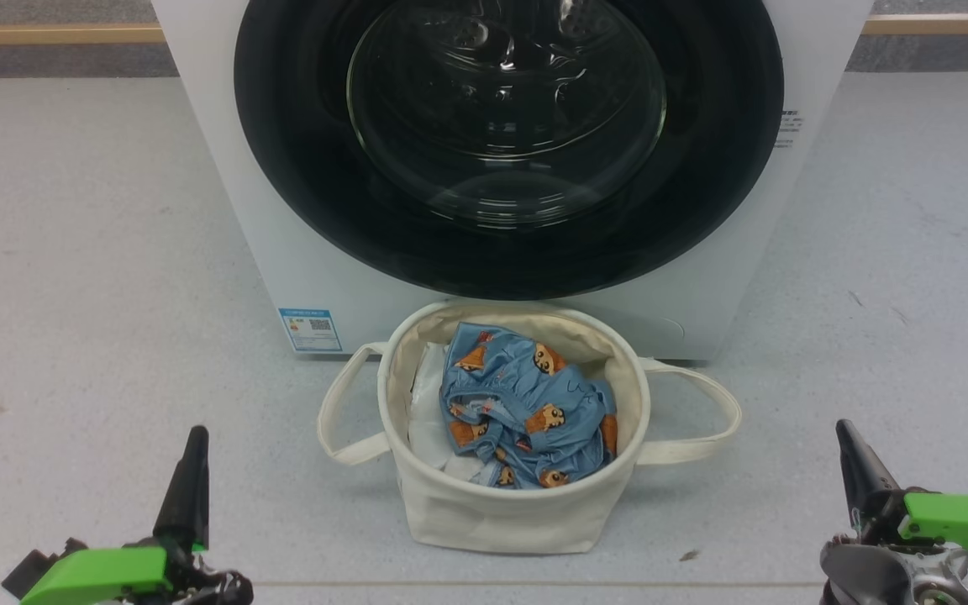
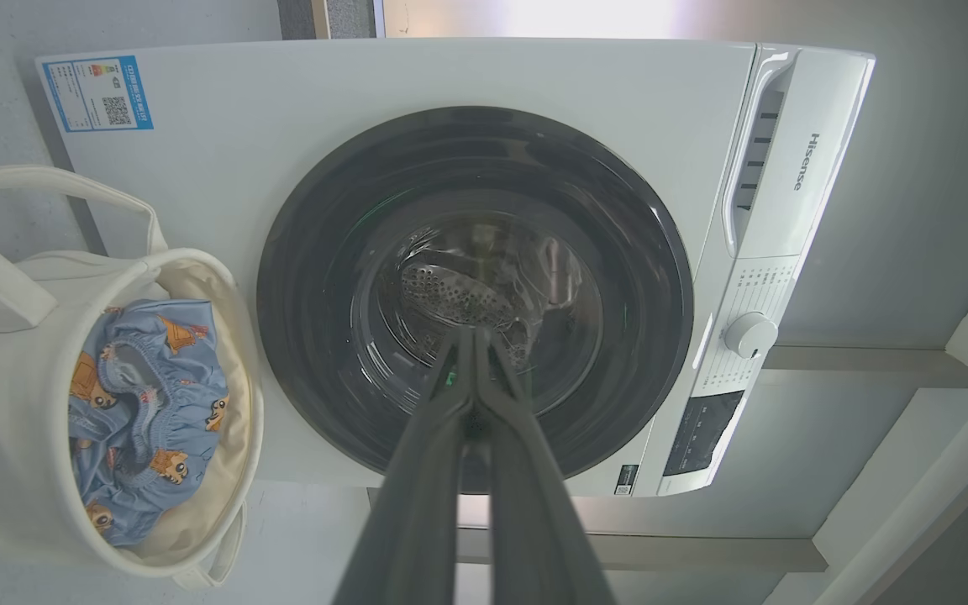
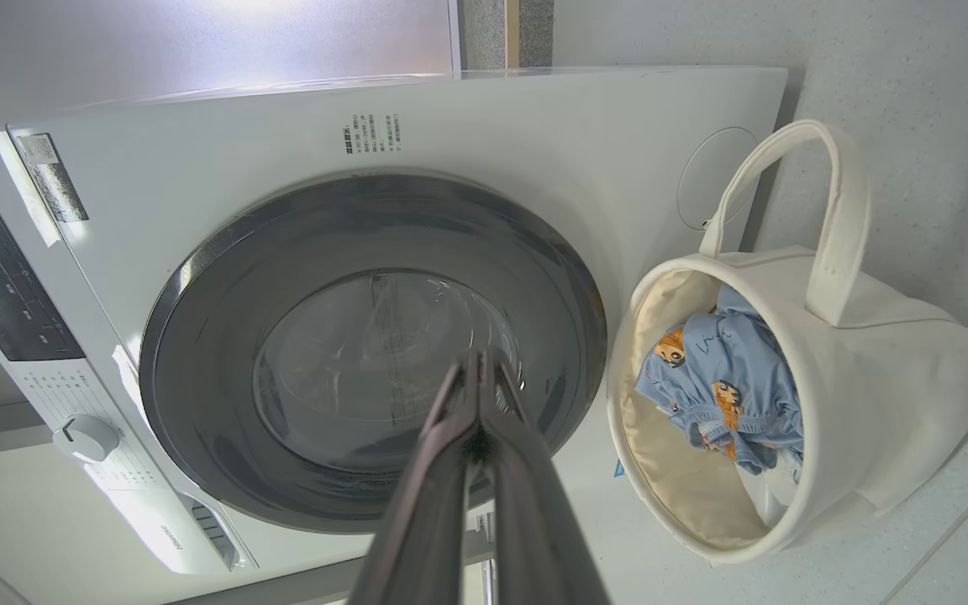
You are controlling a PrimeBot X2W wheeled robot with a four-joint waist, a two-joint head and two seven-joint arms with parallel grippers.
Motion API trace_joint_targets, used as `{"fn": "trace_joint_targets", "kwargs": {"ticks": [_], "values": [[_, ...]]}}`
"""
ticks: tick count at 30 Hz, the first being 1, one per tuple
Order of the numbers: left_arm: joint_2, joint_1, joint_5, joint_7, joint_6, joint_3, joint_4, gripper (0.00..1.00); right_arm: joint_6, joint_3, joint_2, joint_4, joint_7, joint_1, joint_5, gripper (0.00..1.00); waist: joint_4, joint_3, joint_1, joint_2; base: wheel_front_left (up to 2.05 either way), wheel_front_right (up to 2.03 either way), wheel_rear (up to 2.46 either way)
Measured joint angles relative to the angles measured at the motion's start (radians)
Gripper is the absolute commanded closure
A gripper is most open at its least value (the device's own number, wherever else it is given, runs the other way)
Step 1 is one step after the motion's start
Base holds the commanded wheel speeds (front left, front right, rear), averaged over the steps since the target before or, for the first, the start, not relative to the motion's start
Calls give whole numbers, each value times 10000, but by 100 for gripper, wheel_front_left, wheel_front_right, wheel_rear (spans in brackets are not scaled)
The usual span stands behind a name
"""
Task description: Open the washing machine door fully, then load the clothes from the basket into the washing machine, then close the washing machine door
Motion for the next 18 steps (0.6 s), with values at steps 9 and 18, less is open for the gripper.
{"fn": "trace_joint_targets", "kwargs": {"ticks": [9, 18], "values": [[0, 0, 0, 0, 0, 0, 0, 100, 0, 0, 0, 0, 0, 0, 0, 100, 0, 0, 0, 0, 0, 0, 0], [0, 0, 0, 0, 0, 0, 0, 100, 0, 0, 0, 0, 0, 0, 0, 100, 0, 0, 0, 0, 0, 0, 0]]}}
